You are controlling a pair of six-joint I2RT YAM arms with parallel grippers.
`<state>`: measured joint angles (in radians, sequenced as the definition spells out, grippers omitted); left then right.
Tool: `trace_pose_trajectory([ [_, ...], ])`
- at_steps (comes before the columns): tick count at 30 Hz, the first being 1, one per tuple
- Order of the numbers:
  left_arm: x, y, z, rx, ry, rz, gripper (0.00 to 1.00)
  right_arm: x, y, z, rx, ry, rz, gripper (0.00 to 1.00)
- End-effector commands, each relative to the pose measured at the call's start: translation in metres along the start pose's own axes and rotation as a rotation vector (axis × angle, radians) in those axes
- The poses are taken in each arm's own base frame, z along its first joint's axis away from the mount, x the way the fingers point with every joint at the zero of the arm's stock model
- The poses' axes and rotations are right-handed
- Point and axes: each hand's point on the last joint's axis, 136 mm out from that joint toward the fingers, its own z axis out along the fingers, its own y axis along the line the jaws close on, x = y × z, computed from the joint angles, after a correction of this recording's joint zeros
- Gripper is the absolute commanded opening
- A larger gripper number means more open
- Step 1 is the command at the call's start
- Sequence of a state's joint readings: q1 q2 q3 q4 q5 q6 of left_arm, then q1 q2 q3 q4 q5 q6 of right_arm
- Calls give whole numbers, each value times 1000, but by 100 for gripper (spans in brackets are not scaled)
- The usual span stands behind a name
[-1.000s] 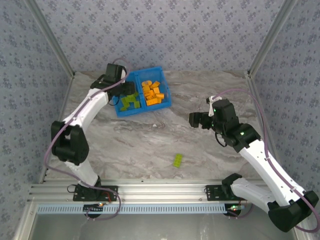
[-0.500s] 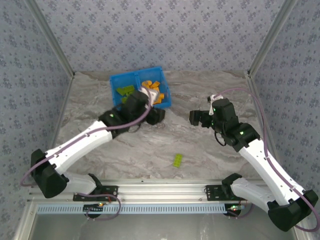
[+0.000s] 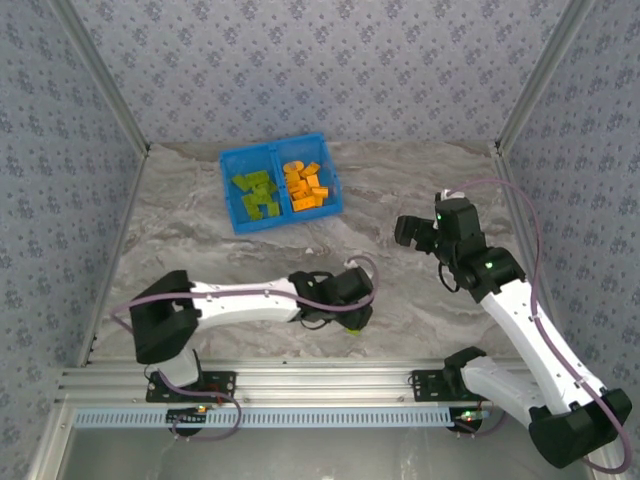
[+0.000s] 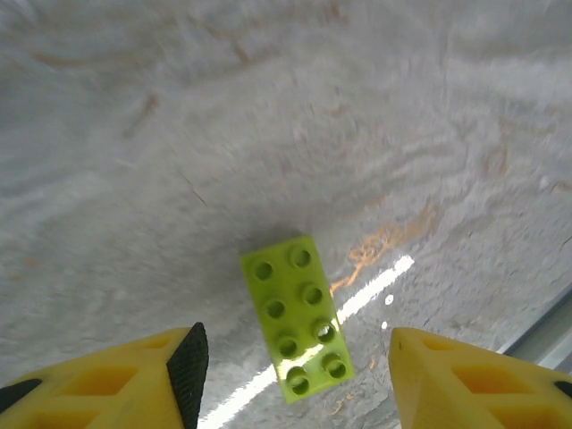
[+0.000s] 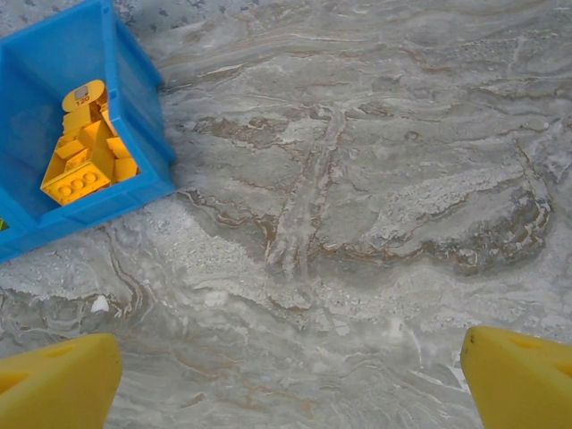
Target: Sort the legos into containers by color
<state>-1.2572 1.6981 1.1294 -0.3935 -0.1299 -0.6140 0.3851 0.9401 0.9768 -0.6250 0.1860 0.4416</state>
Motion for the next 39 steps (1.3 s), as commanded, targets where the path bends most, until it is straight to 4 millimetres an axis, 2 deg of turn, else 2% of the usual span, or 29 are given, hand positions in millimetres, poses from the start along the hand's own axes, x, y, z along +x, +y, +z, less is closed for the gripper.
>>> trace_pose_trajectory([
  [1, 0, -11, 8, -33, 1, 1, 61, 0, -2, -3, -16, 6, 40, 100],
  [8, 20, -2, 34, -122, 81, 71, 60, 3, -8, -2, -28, 21, 78, 100],
  [17, 30, 8, 43, -166, 109, 85, 38, 6, -12, -3, -42, 29, 105, 100],
  [23, 28, 10, 43, -177, 98, 82, 29, 5, -11, -4, -52, 30, 111, 100],
  [27, 13, 13, 29, -183, 65, 89, 25, 6, -12, -5, -51, 29, 115, 100],
  [33, -29, 29, -14, -170, -47, 62, 25, 8, -11, -6, -61, 29, 124, 100],
  [36, -55, 51, -40, -195, -117, 45, 25, 8, -11, -6, -63, 28, 125, 100],
  [39, -81, 85, -67, -248, -196, 14, 25, 9, -12, -6, -62, 28, 127, 100],
])
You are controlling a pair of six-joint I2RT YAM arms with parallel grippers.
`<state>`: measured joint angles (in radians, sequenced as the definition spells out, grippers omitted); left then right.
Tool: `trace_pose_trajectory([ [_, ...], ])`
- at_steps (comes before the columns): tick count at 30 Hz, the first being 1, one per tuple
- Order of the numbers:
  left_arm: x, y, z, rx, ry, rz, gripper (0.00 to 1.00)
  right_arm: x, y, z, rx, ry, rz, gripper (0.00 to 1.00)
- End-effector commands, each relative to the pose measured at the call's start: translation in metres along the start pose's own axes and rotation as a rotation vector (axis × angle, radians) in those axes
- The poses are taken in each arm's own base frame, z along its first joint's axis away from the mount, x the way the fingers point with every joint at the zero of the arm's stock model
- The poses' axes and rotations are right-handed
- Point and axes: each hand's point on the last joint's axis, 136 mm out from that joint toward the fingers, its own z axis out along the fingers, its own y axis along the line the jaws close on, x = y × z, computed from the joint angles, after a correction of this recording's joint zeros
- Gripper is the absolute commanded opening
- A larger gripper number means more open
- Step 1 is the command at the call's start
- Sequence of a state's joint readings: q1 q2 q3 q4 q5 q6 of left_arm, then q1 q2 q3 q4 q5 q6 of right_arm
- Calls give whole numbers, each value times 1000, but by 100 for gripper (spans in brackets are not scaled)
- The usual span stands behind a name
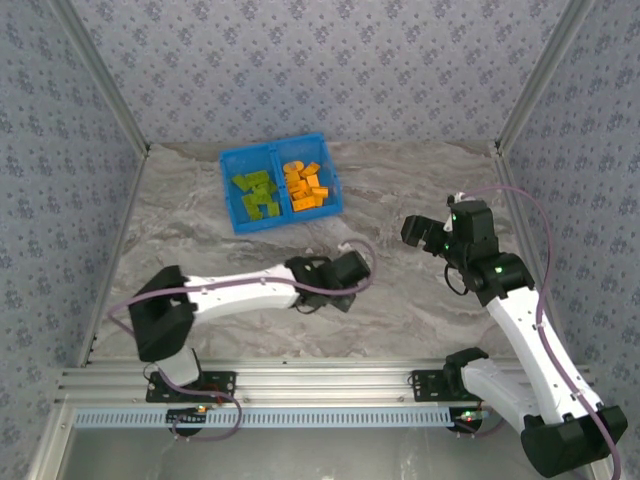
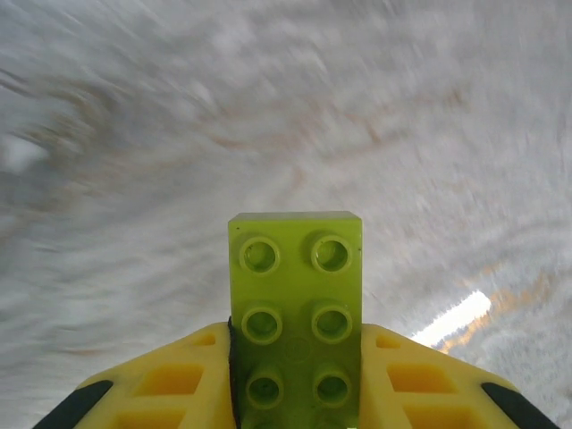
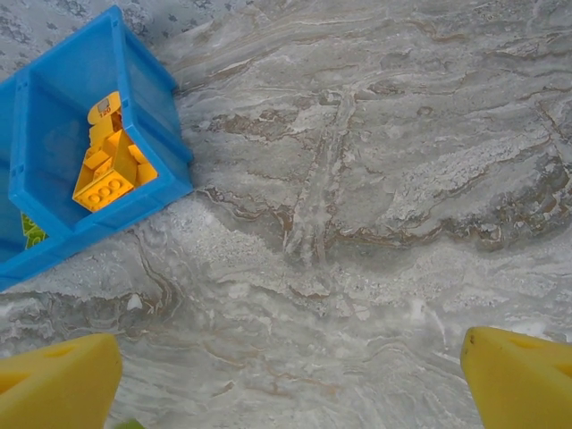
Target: Sort the legos into containers by color
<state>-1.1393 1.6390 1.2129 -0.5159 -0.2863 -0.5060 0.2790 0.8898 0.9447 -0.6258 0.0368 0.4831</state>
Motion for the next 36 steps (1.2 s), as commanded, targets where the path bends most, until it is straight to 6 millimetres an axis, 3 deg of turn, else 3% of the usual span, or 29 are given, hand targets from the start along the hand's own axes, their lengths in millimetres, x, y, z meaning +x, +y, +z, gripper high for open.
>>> trace_pose_trajectory([
  [1, -40, 48, -30, -88, -104, -14, 25, 5, -4, -1, 2, 8, 20, 100],
  [9, -100, 176, -61, -240, -228, -183, 26, 7, -7, -6, 9, 4, 15, 100],
  [12, -112, 217, -59, -278, -239, -250, 26, 7, -7, -7, 10, 3, 16, 100],
  [17, -124, 272, -36, -291, -220, -361, 26, 7, -7, -8, 7, 2, 16, 100],
  [22, -124, 300, 3, -279, -155, -427, 26, 5, -6, -10, 5, 2, 15, 100],
  [28, -115, 316, 36, -254, -110, -490, 30, 7, -8, -14, 10, 10, 13, 100],
  [32, -118, 311, 38, -217, -117, -492, 40, 10, -7, -11, 1, 20, 20, 100],
  [36, -129, 308, 18, -206, -165, -489, 50, 10, -6, -10, -4, 18, 28, 100],
])
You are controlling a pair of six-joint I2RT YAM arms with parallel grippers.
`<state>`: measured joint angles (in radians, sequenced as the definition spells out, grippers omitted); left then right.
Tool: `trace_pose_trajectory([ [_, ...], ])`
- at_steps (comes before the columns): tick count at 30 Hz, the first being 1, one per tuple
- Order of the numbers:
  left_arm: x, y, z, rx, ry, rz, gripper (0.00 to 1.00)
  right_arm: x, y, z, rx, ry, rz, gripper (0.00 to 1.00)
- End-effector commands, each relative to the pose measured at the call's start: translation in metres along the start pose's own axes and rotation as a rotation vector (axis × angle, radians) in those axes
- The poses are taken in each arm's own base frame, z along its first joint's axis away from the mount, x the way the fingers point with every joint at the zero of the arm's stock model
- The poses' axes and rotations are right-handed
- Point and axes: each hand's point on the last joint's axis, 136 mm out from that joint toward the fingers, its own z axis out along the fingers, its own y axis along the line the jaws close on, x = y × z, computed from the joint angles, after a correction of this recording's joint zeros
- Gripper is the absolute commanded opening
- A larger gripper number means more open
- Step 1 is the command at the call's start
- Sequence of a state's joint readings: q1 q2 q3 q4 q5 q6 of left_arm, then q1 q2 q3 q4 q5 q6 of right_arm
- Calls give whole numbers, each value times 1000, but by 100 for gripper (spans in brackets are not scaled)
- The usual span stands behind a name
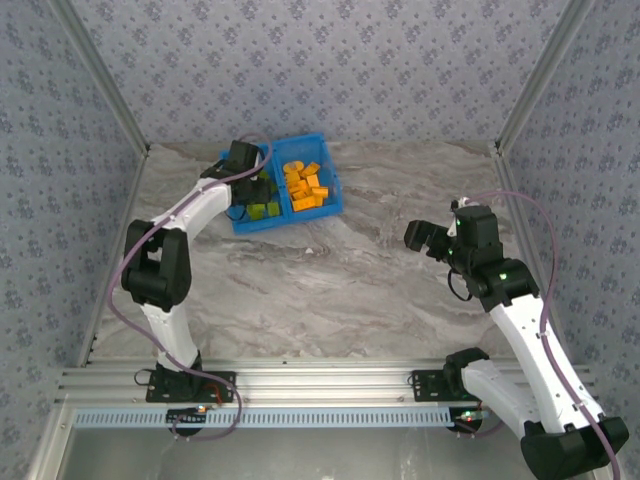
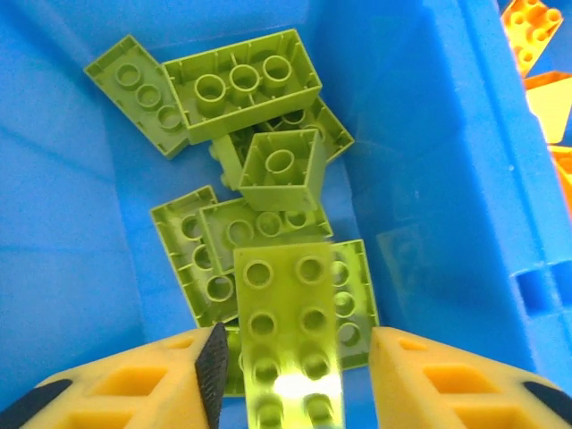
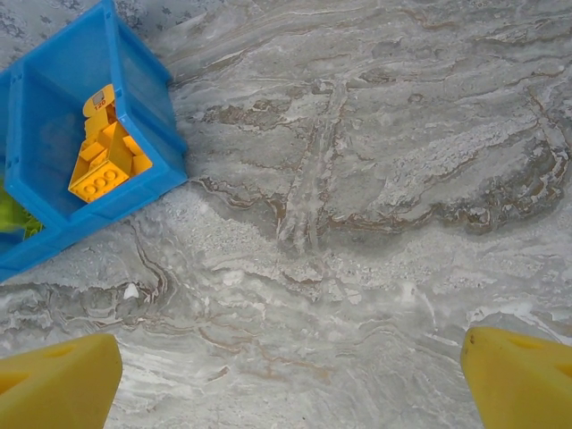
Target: Sort the legos into containers by color
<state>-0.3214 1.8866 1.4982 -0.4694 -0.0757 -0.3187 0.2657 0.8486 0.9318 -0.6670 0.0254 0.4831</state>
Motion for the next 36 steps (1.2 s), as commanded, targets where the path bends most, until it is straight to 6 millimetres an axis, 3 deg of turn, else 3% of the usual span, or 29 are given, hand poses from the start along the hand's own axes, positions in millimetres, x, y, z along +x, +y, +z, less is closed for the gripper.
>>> trace_pose_trajectory([
  [1, -33, -14, -38, 70, -107, -7, 52, 1, 1, -2, -12, 1, 20, 100],
  [5, -49, -19, -75, 107, -174, -7, 58, 0, 0, -2, -6, -2, 18, 100],
  [11, -53, -22, -158, 179, -350, -10, 63, 1, -16, 5, 68, -25, 12, 100],
  [14, -38, -12, -192, 158, -430, 11, 70, -3, -32, 12, 144, -77, 13, 100],
  [18, -3, 20, -209, 66, -482, 6, 84, -16, -63, 21, 296, -209, -12, 100],
  [22, 32, 64, -215, -92, -543, -30, 99, -27, -93, 34, 448, -353, -83, 100],
  [27, 67, 103, -203, -258, -663, 25, 99, -15, -129, 65, 564, -342, -206, 100],
  [33, 94, 136, -171, -369, -680, 16, 99, 5, -183, 107, 652, -280, -127, 100],
  [36, 104, 152, -149, -407, -631, -3, 99, -5, -185, 119, 653, -305, -115, 100],
])
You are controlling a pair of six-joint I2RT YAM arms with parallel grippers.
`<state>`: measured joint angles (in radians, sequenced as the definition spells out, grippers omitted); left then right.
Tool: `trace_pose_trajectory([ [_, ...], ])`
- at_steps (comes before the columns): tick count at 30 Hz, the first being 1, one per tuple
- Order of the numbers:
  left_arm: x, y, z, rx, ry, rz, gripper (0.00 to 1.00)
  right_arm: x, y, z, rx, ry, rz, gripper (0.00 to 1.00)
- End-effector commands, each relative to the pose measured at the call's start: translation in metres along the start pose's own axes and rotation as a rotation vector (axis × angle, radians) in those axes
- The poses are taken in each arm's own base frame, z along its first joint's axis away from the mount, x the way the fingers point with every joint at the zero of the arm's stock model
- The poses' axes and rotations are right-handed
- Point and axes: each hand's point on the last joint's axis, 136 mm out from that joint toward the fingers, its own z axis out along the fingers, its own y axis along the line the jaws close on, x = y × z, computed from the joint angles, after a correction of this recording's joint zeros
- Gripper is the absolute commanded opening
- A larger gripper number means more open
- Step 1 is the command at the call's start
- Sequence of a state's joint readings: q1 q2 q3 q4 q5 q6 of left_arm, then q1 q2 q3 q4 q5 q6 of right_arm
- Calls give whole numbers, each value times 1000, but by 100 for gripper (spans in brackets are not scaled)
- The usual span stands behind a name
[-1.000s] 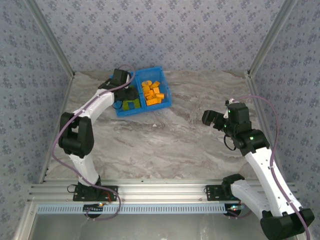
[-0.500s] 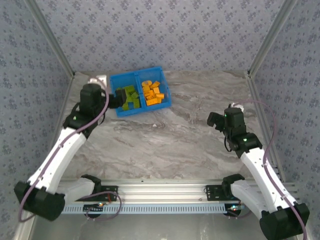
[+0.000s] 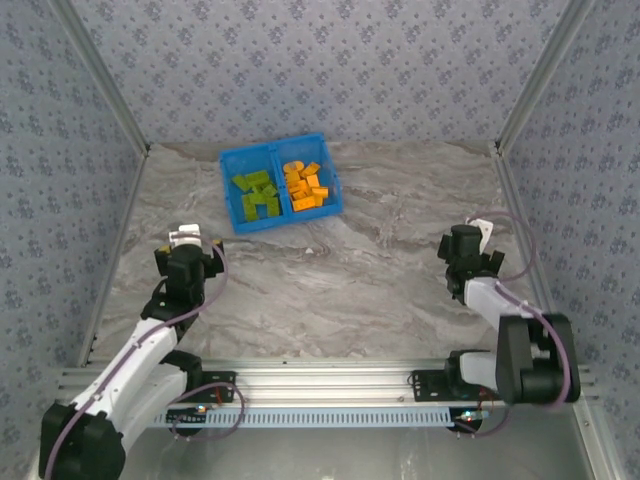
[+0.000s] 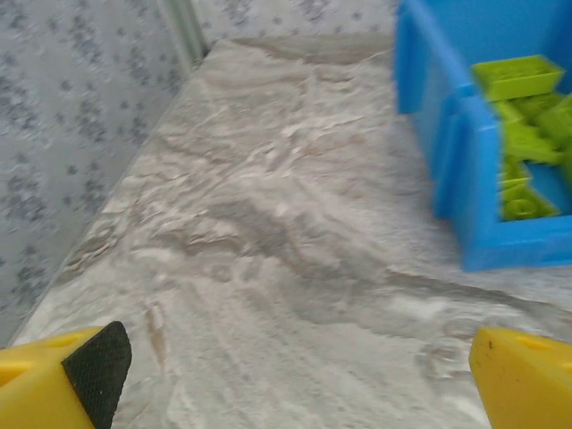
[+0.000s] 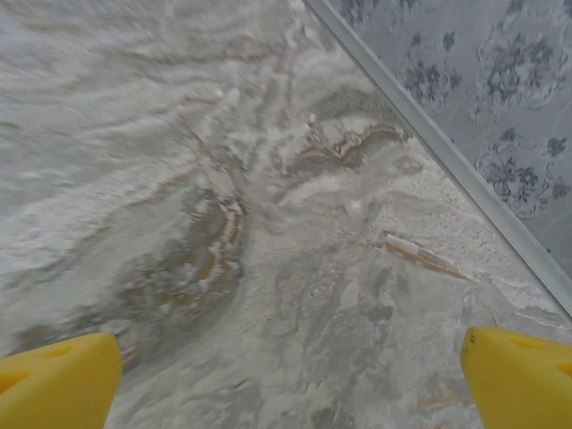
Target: Sort the legos into containers by color
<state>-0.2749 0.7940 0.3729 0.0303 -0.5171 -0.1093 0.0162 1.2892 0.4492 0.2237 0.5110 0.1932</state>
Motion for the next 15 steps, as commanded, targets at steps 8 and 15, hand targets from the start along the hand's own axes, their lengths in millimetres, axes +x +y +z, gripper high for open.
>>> trace_pose_trajectory([
  [8, -1, 9, 38, 24, -112, -93, 99, -42, 63, 19, -232, -196, -96, 100],
  [15, -3, -3, 86, 164, -119, -128, 98, -31, 72, 14, -383, -257, -76, 100],
])
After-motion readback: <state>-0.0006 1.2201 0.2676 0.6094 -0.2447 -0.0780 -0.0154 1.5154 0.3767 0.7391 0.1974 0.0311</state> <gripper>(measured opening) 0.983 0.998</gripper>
